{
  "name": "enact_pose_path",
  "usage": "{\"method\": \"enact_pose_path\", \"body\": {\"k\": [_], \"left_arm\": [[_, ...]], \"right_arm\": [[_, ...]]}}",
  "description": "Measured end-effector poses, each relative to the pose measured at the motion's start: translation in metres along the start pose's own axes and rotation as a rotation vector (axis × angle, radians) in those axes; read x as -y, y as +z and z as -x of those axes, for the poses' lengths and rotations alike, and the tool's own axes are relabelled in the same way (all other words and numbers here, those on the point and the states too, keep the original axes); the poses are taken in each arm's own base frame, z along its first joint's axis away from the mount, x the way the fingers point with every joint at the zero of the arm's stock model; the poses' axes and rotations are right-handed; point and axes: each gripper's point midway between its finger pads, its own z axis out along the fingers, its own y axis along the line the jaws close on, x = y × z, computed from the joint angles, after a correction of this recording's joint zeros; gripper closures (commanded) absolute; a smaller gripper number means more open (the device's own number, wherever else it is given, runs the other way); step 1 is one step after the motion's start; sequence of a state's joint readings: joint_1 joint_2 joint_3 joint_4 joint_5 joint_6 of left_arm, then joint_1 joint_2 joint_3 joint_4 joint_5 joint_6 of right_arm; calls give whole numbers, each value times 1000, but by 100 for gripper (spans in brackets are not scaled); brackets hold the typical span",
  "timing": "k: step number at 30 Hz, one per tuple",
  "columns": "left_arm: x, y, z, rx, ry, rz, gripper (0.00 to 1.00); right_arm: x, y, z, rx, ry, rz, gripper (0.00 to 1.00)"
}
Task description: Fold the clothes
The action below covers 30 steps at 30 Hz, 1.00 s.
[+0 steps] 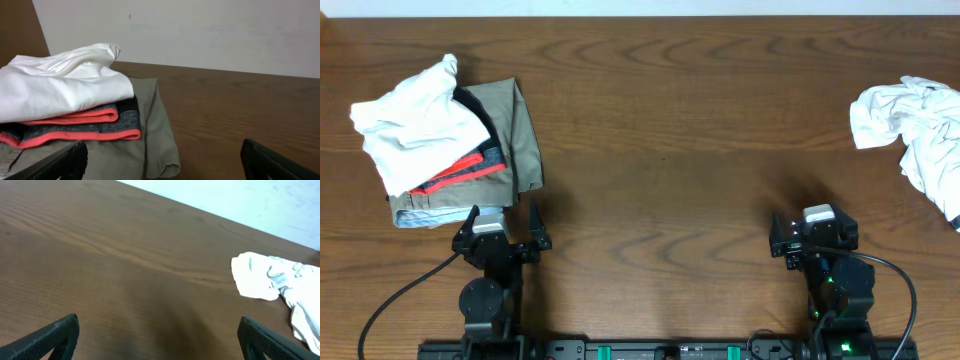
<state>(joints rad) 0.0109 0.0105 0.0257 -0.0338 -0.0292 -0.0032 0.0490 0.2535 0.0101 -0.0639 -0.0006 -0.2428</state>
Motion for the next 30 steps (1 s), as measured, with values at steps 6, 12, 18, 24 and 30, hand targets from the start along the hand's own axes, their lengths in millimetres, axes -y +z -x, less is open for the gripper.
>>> {"method": "enact_pose_path", "body": {"k": [6,12,18,24,30], "left_arm": [[0,0,2,10,-5,0,2],[1,0,5,26,-72,-5,2],[7,-3,18,19,-99,-36,2],[12,-6,59,-33,-101,-44,2],[22,11,74,-247,-92,-64,2]], "right_arm": [[0,0,-2,-7,93,1,1],[0,0,14,55,277,15,1],[7,-8,39,58,329,13,1],[31,-22,99,36,331,-39,1],[42,-3,115,-203,326,-52,1]]}}
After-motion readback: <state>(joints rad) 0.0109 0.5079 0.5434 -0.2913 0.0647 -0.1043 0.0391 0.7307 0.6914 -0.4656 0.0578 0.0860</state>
